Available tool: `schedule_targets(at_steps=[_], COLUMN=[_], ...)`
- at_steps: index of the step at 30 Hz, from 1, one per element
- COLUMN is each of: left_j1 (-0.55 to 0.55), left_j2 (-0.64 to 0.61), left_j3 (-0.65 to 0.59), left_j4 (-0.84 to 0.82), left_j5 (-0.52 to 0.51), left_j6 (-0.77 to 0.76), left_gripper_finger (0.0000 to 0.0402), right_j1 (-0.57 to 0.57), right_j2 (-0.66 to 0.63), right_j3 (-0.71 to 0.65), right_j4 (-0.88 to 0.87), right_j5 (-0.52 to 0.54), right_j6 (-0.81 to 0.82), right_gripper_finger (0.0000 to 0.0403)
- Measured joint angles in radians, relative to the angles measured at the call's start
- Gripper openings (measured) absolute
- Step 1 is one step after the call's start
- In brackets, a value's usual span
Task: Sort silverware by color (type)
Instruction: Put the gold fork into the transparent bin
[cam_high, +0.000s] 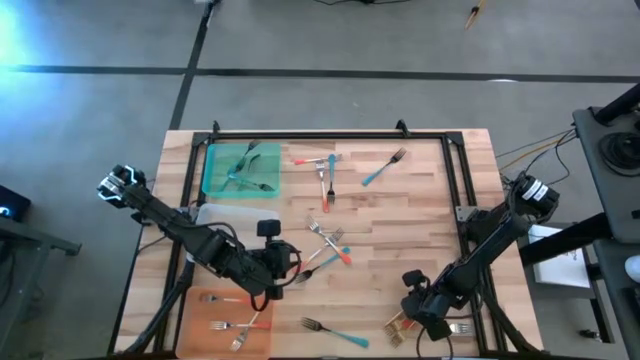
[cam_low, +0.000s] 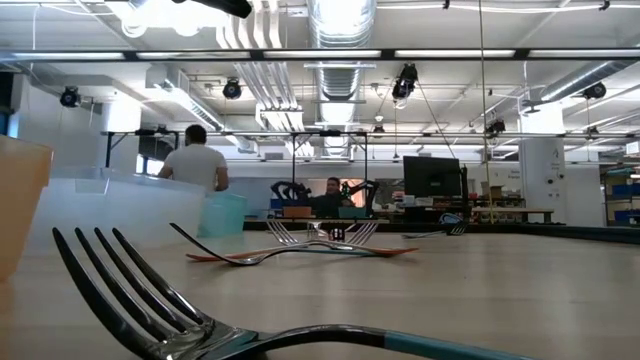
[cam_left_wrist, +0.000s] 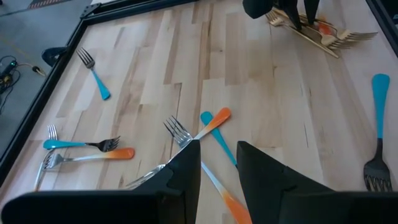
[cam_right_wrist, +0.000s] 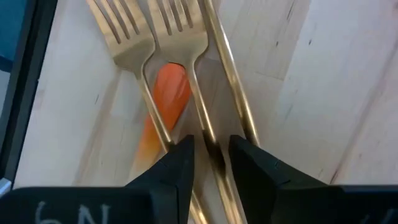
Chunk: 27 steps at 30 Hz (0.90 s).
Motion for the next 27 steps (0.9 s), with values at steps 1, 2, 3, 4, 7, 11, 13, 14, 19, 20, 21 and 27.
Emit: schedule_targets(at_steps=[1, 2, 3, 4, 7, 11, 13, 14, 19, 20, 21, 27], left_j1=[0.0, 0.0, 0.0, 0.0, 0.0, 0.0, 0.0, 0.0, 0.0, 0.0, 0.0, 0.0], left_j2=[0.0, 0.0, 0.0, 0.0, 0.0, 0.0, 0.0, 0.0, 0.0, 0.0, 0.0, 0.0], left_j3=[0.0, 0.0, 0.0, 0.0, 0.0, 0.0, 0.0, 0.0, 0.0, 0.0, 0.0, 0.0], left_j4=[0.0, 0.001, 0.001, 0.001, 0.001, 0.004, 0.004, 0.004, 0.004, 0.004, 0.004, 0.003], left_j5=[0.0, 0.0, 0.0, 0.0, 0.0, 0.0, 0.0, 0.0, 0.0, 0.0, 0.0, 0.0], left_j6=[0.0, 0.0, 0.0, 0.0, 0.0, 0.0, 0.0, 0.0, 0.0, 0.0, 0.0, 0.0], left_gripper_finger=[0.0087, 0.0087, 0.0087, 0.0087, 0.0087, 0.0087, 0.0087, 0.0087, 0.0087, 0.0087, 0.0087, 0.0087], right_j1=[0.0, 0.0, 0.0, 0.0, 0.002, 0.001, 0.0, 0.0, -0.001, -0.001, -0.001, -0.002], right_j2=[0.007, 0.015, 0.022, 0.025, 0.025, 0.012, 0.005, 0.003, -0.001, -0.001, -0.001, -0.033], right_j3=[0.0, 0.0, 0.0, 0.0, 0.0, 0.0, -0.001, -0.001, -0.002, -0.002, -0.002, -0.005], right_j4=[0.001, 0.002, 0.002, 0.002, 0.003, 0.004, 0.003, 0.003, 0.0, 0.0, 0.0, -0.003], right_j5=[0.002, 0.004, 0.008, 0.016, 0.037, 0.046, 0.049, 0.051, 0.054, 0.054, 0.054, 0.034], right_j6=[0.0, 0.0, 0.0, 0.001, 0.016, 0.016, 0.016, 0.016, 0.013, 0.011, 0.009, -0.005], right_gripper_finger=[0.0096, 0.0095, 0.0095, 0.0095, 0.0095, 0.0084, 0.0071, 0.0062, 0.0021, 0.0018, 0.0016, 0.0015])
